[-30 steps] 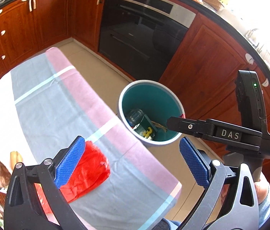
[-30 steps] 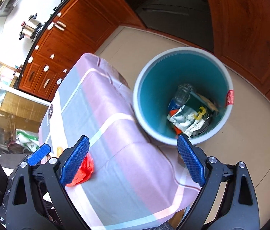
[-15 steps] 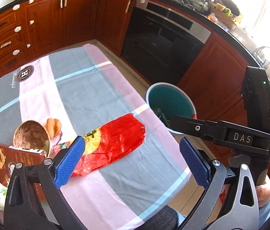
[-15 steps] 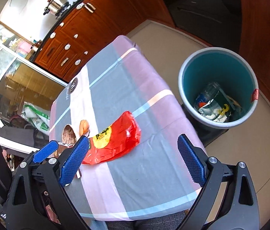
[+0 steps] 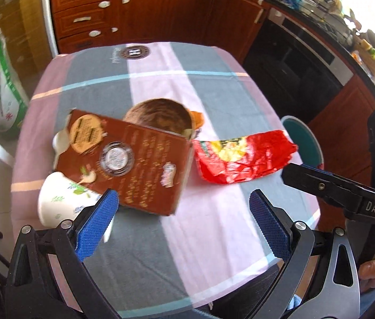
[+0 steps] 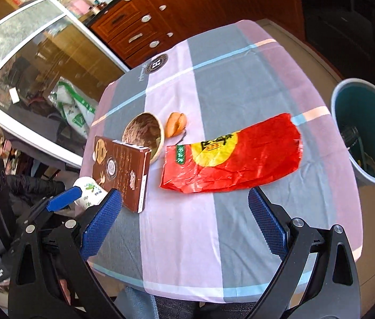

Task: Collect trash
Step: 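Move both open tools back over the table toward the box and cup, then grasp the white leaf-print cup with the left tool while the right tool grasps the brown Pocky box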

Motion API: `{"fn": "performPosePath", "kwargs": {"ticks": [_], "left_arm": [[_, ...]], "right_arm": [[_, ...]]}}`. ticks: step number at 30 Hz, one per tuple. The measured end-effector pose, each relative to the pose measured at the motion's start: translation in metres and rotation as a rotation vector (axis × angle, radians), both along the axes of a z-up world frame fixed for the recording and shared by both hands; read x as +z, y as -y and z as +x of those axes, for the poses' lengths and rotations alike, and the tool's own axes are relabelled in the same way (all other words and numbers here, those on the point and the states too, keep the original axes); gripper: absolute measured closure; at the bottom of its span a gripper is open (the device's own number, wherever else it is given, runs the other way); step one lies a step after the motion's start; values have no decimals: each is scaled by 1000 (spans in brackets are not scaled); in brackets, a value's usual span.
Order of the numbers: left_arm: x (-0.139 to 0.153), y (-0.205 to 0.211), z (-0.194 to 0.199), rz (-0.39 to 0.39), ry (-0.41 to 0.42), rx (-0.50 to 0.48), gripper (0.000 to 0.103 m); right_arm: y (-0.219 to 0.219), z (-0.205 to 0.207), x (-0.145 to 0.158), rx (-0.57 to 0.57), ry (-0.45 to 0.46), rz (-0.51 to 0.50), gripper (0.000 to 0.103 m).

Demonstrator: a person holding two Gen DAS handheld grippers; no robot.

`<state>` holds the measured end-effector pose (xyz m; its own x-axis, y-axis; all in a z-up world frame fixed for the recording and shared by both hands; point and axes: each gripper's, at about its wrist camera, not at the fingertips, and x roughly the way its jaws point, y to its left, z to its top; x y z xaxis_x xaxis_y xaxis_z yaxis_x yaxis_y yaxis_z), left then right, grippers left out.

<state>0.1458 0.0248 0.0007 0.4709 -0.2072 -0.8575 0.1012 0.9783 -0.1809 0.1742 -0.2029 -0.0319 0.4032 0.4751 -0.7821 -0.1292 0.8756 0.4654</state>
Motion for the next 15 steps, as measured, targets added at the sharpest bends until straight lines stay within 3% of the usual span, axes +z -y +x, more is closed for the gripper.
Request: {"fn": "performPosePath", "kwargs": {"ticks": [4, 8, 11, 15], "left_arm": [[-13, -53, -7, 2, -51, 155, 4], [-31, -98, -15, -123, -124, 315, 4], [-41, -113, -15, -205, -152, 397, 4], [-48, -110, -10, -193, -155, 430, 4]], "right_arm": [[-23, 2, -1, 71, 15, -32, 11], [-40, 8, -4, 117, 6, -33, 11], [-53, 14, -7, 159, -20, -10, 11], [-66, 20, -8, 199, -30, -5, 11]]}}
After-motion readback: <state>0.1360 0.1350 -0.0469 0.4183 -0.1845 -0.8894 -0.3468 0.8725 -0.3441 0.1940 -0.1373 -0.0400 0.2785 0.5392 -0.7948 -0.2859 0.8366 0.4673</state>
